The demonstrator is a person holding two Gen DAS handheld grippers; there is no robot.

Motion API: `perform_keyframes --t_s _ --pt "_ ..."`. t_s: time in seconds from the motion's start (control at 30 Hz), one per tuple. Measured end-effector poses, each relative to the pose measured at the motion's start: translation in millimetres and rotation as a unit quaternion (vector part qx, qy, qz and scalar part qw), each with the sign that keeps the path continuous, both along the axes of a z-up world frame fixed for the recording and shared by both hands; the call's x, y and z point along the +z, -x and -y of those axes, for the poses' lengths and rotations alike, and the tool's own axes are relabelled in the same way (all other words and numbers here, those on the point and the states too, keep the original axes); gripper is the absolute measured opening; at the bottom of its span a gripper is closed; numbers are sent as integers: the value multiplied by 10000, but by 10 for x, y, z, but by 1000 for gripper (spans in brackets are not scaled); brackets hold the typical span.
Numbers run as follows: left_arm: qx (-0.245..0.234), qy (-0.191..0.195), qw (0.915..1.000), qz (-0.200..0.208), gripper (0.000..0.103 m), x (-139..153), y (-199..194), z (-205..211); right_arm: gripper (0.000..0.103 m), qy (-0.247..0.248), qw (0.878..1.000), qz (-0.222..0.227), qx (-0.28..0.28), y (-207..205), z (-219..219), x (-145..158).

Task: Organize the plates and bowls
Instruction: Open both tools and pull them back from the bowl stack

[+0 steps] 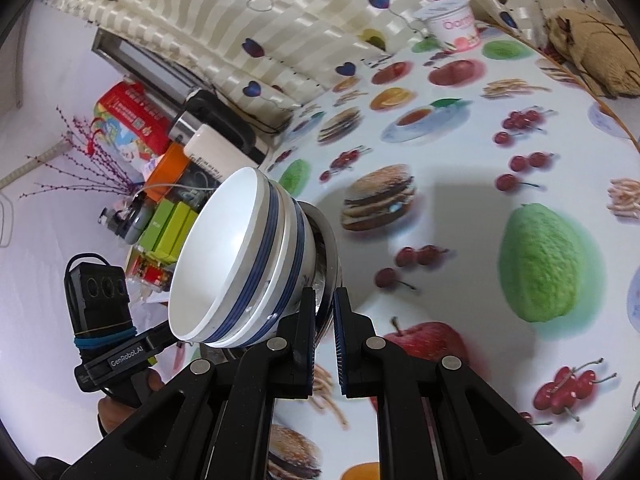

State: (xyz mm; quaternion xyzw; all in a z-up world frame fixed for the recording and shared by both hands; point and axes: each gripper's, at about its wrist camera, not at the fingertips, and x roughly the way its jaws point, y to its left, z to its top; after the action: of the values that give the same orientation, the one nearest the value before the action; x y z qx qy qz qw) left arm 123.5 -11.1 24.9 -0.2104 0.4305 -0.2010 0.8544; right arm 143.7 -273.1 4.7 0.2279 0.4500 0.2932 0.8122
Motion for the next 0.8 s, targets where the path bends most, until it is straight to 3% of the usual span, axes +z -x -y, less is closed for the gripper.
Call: perform_keyframes --t_s 0.8 --pt "847 -158 9962 -117 14 28 451 -822 9 97 9968 -129 781 -17 -989 40"
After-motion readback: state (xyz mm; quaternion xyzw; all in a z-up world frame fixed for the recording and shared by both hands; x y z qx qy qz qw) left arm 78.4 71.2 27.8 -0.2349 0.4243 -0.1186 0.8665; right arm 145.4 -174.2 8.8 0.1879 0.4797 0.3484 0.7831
